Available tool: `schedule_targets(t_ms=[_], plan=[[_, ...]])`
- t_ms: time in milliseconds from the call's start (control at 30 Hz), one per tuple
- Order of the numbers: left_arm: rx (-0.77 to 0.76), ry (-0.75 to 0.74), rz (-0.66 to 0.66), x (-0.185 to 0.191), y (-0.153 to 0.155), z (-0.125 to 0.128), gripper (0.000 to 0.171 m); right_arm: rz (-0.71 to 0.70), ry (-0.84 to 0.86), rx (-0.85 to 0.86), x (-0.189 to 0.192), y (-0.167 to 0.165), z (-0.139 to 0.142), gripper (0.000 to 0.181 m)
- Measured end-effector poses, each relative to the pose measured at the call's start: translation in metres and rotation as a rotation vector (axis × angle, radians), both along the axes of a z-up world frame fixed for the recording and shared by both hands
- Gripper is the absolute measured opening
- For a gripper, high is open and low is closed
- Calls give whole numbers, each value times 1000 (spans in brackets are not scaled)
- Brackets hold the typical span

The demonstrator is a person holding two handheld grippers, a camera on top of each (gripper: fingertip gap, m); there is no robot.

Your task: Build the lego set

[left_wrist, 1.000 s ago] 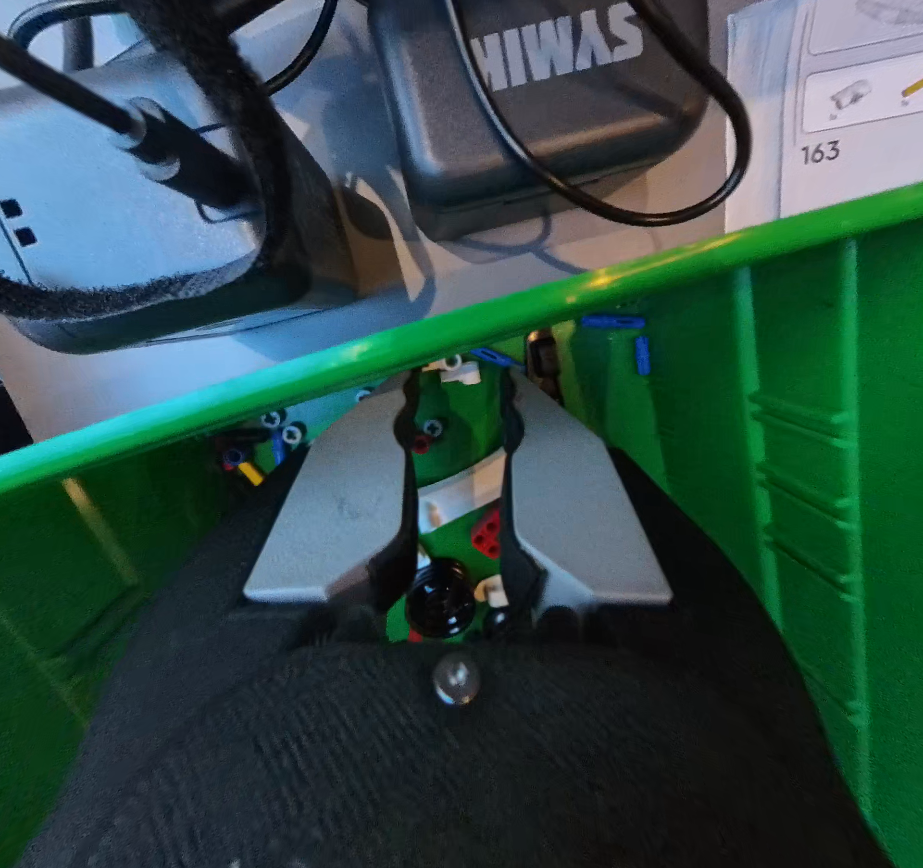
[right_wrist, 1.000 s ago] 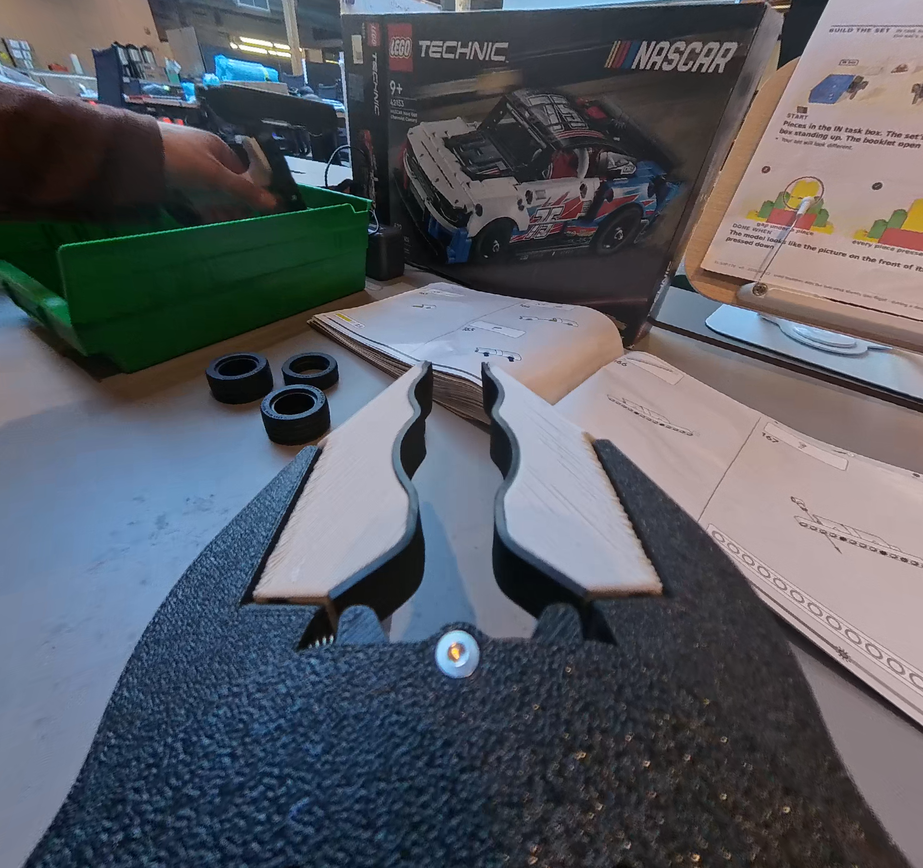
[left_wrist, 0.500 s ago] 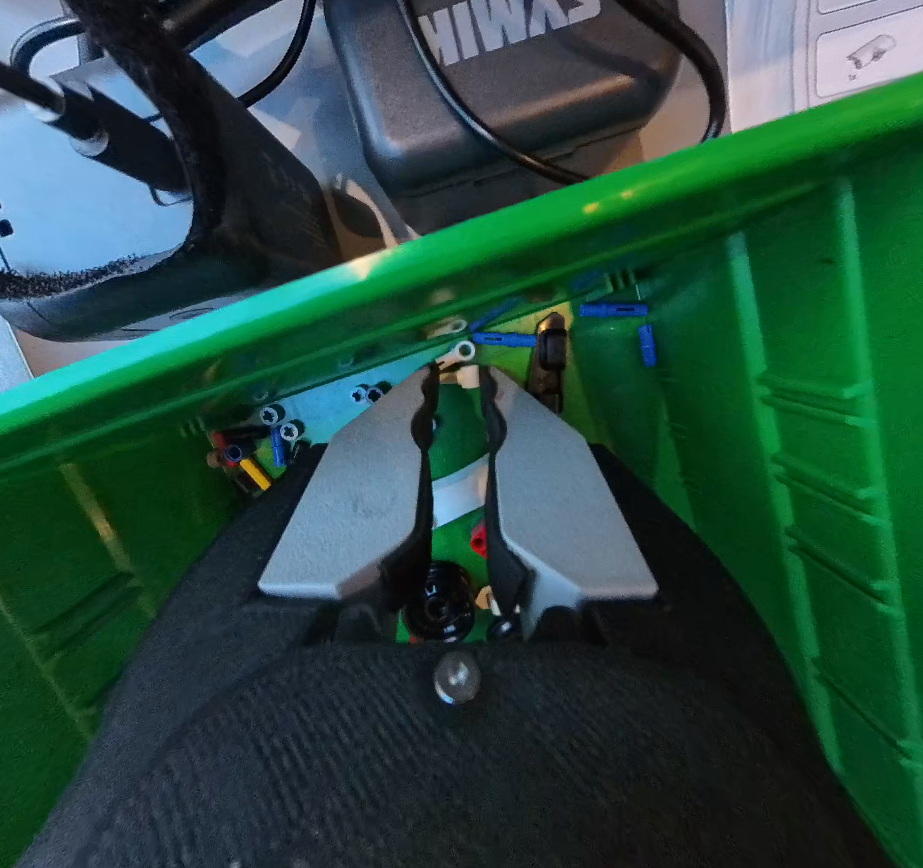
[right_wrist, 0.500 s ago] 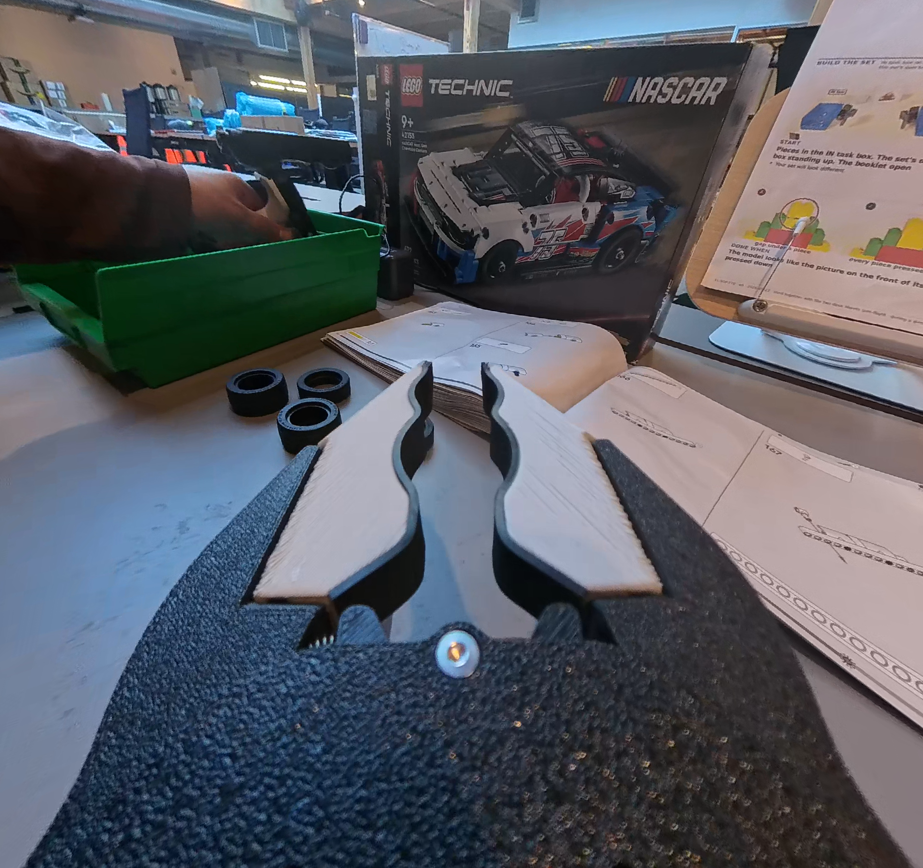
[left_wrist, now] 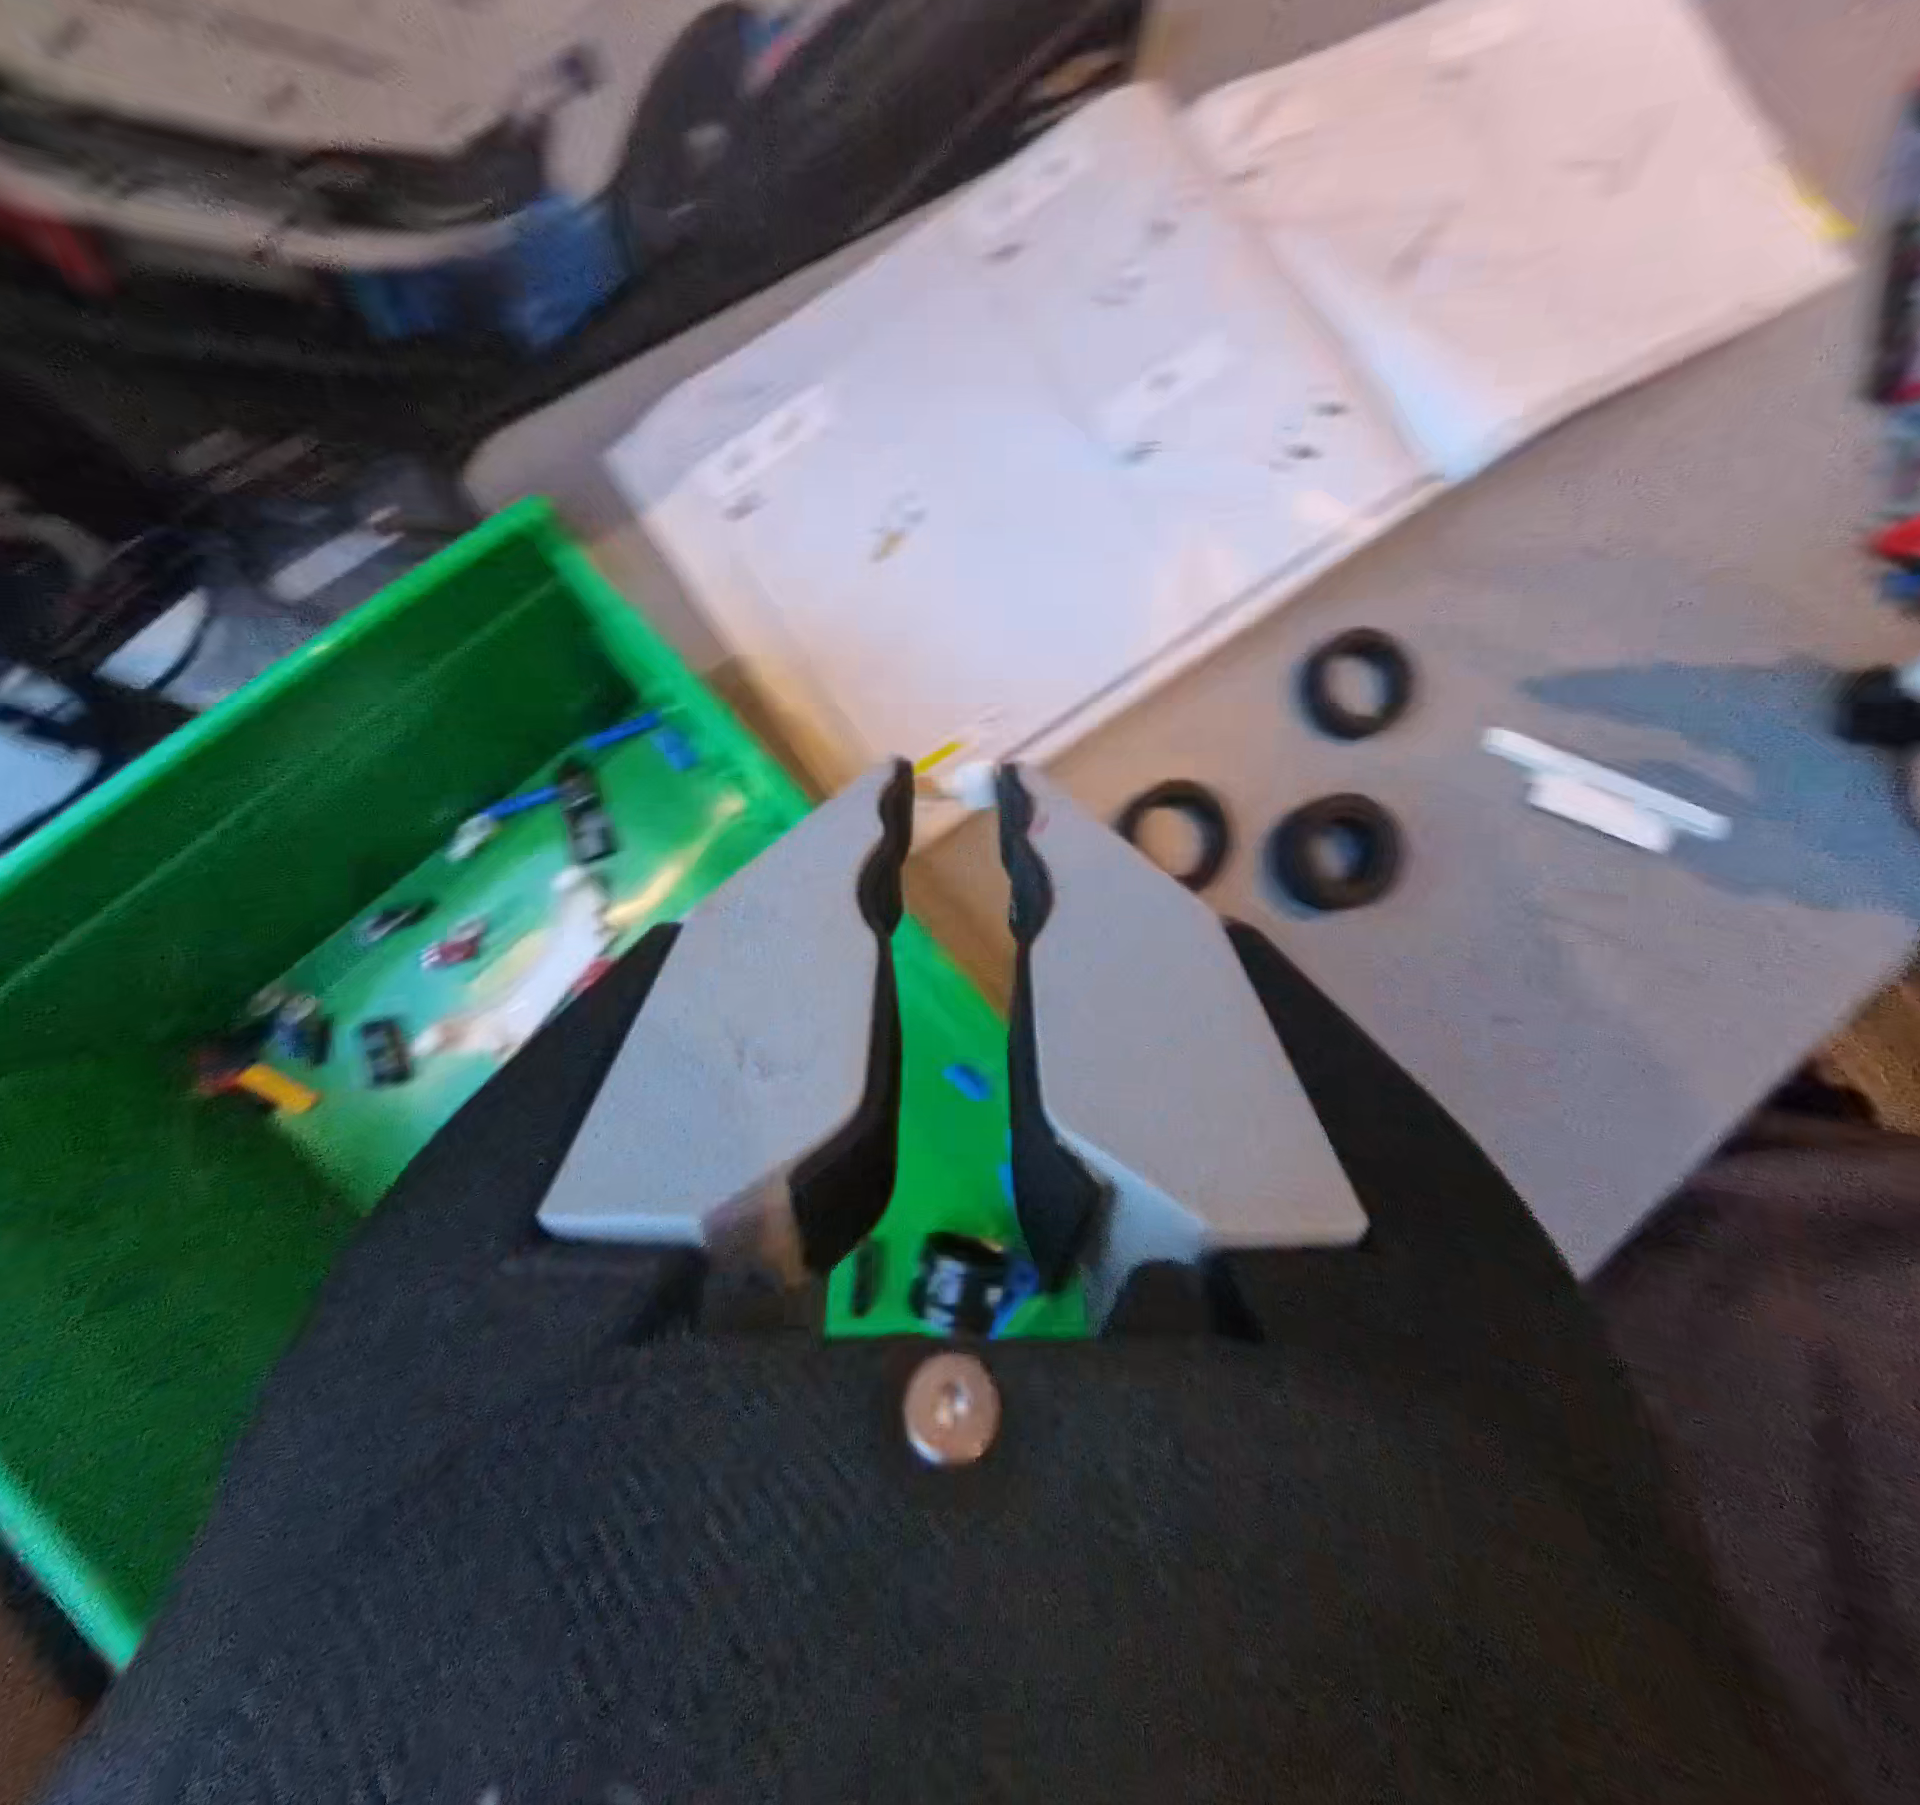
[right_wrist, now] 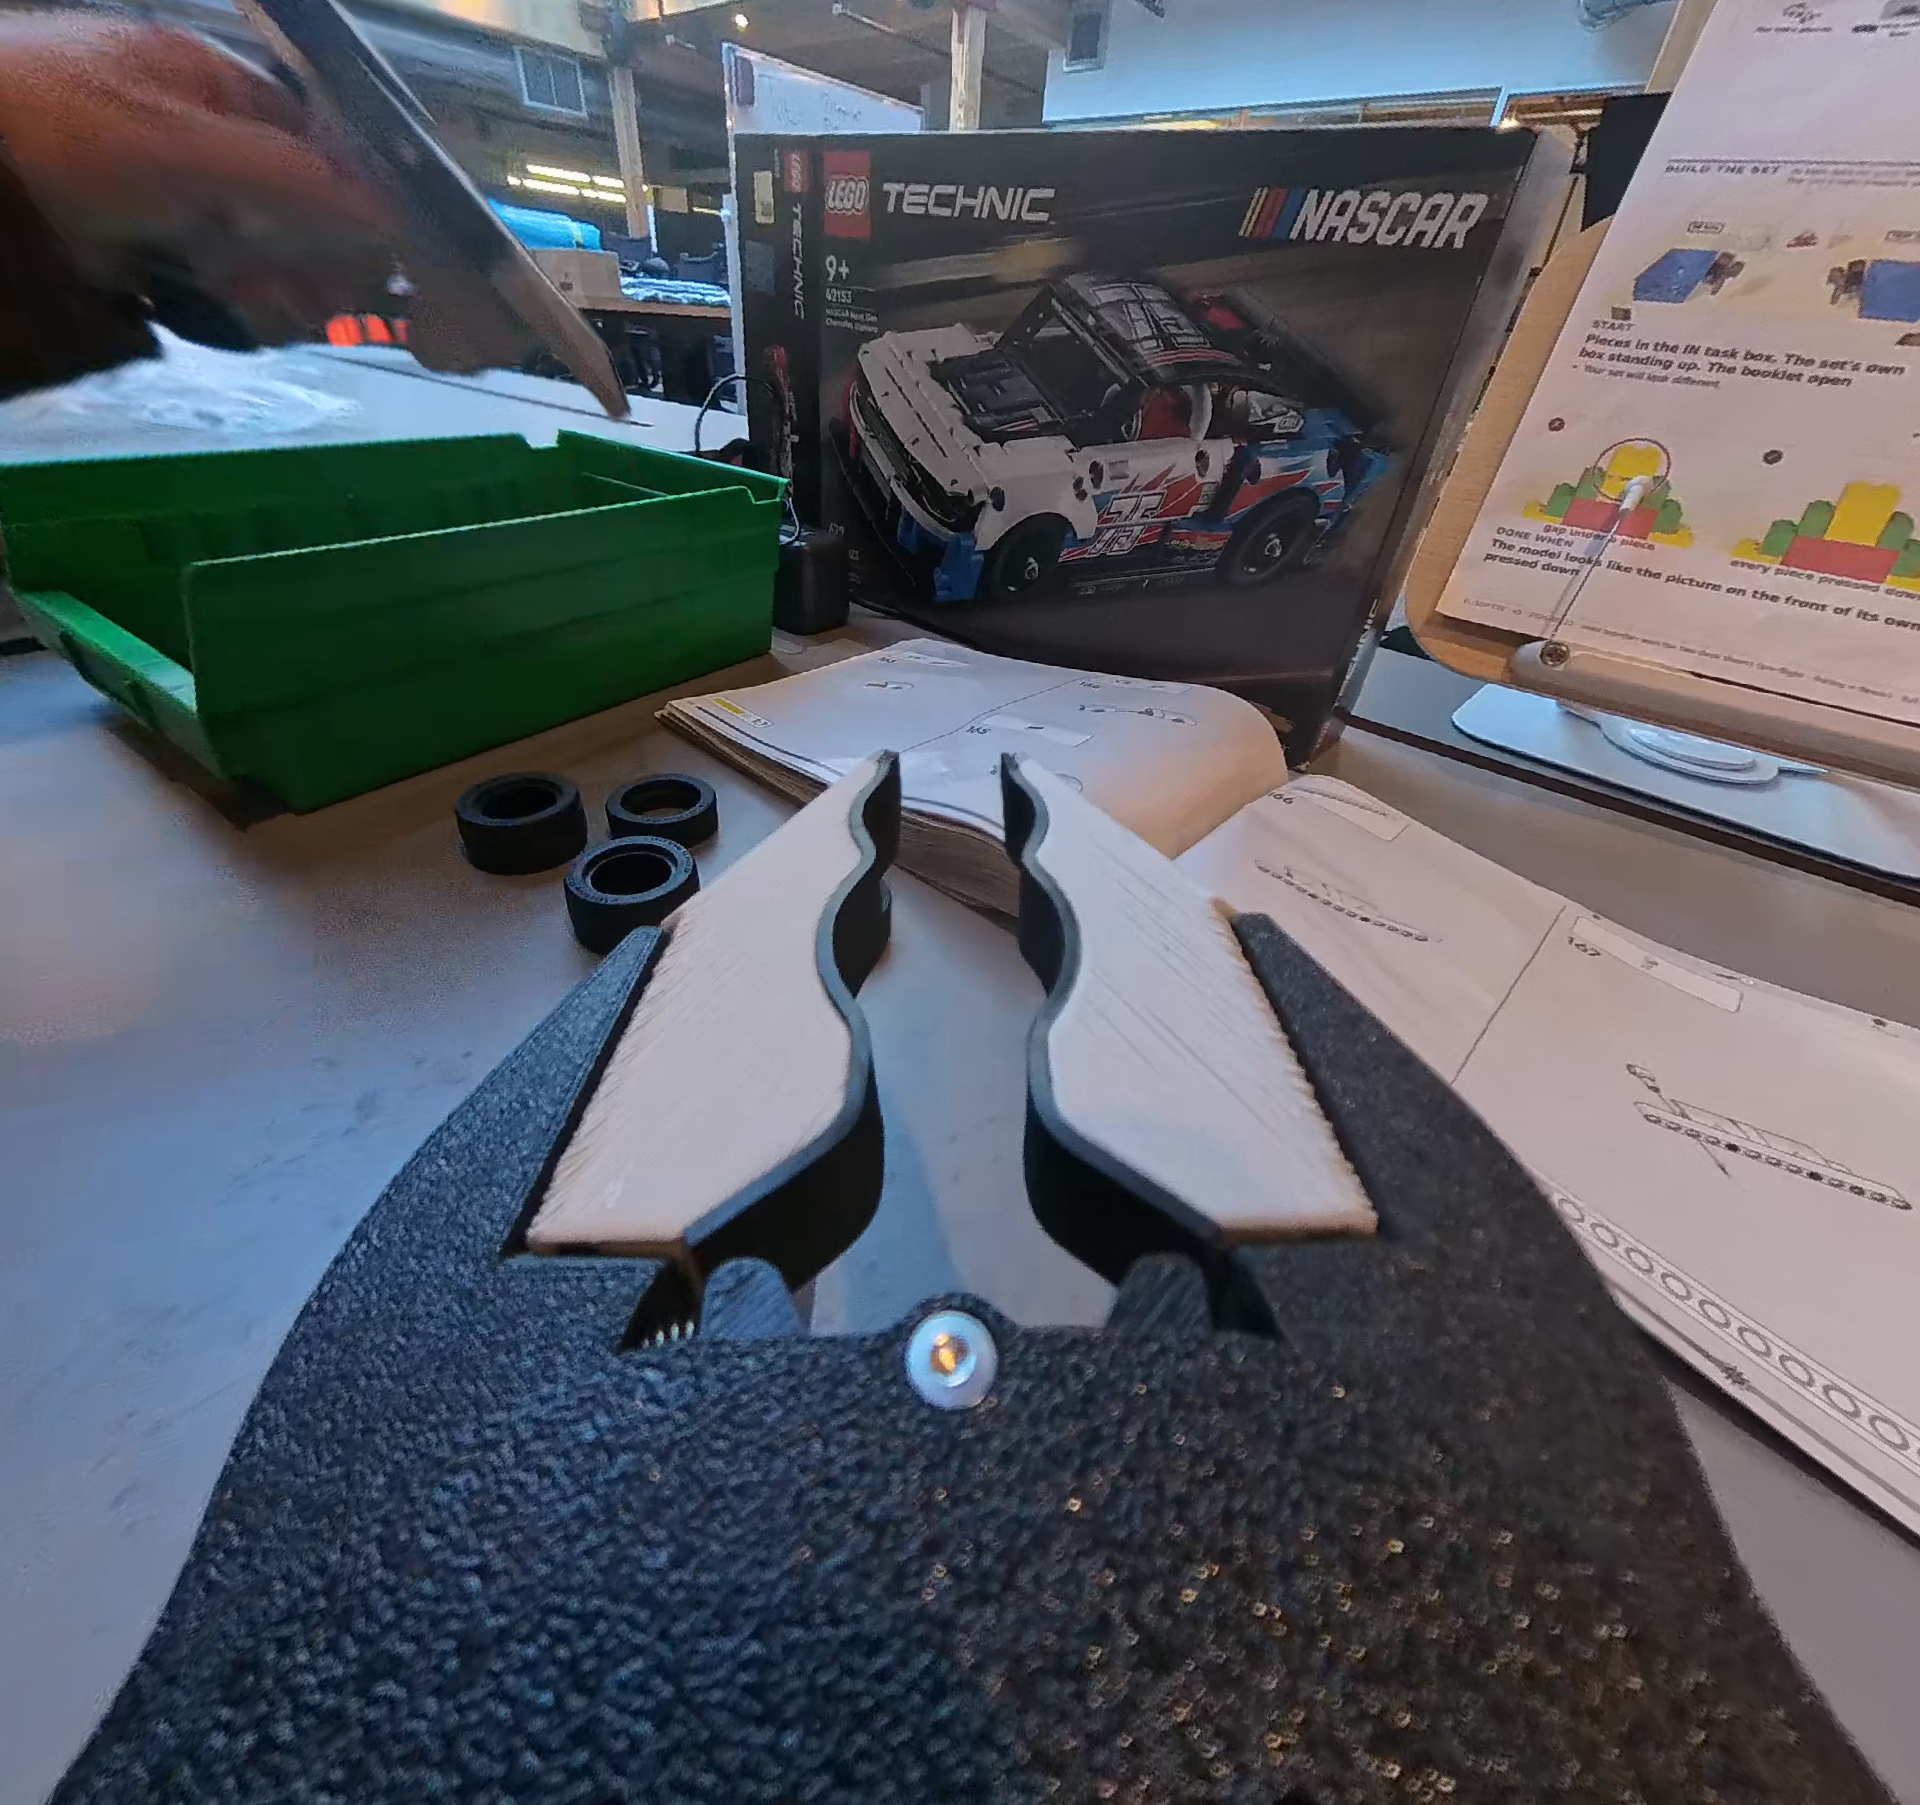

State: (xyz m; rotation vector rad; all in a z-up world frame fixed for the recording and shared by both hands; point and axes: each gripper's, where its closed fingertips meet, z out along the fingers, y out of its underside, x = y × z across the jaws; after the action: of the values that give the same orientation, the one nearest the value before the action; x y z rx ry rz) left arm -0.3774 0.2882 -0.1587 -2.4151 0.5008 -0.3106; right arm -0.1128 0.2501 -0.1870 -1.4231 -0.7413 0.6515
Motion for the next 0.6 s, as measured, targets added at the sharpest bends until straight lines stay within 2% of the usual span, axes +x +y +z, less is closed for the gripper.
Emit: schedule_targets(t_ms=[67, 100, 167, 233, 300, 400, 467, 500, 533, 600], plan=[[74, -30, -184, 76, -37, 15, 14, -2, 3, 0, 0, 0, 1, 18], [96, -25, -268, 112, -56, 8, 13, -3, 2, -2, 0, 1, 0, 18], [99, 53, -388, 166, -86, -29, 14, -2, -2, -4, 0, 1, -1, 18], [79, 160, -470, 197, -102, -77, 15, -4, -7, 1, 0, 1, -1, 18], [62, 260, -531, 210, -107, -118, 14, -3, -5, 3, 0, 0, 0, 18], [84, 312, -598, 216, -106, -149, 14, -4, 1, 4, 1, -1, 1, 18], [87, 222, -616, 221, -108, -146, 14, -4, 5, 5, 2, -1, 2, 18], [54, 197, -612, 220, -110, -146, 18, -3, 7, 5, 2, -1, 2, 18], [25, 173, -600, 219, -111, -146, 29, -2, 8, 6, 2, -1, 2, 18], [-5, 118, -590, 217, -114, -139, 33, 0, 6, 6, 1, -2, 2, 18]])
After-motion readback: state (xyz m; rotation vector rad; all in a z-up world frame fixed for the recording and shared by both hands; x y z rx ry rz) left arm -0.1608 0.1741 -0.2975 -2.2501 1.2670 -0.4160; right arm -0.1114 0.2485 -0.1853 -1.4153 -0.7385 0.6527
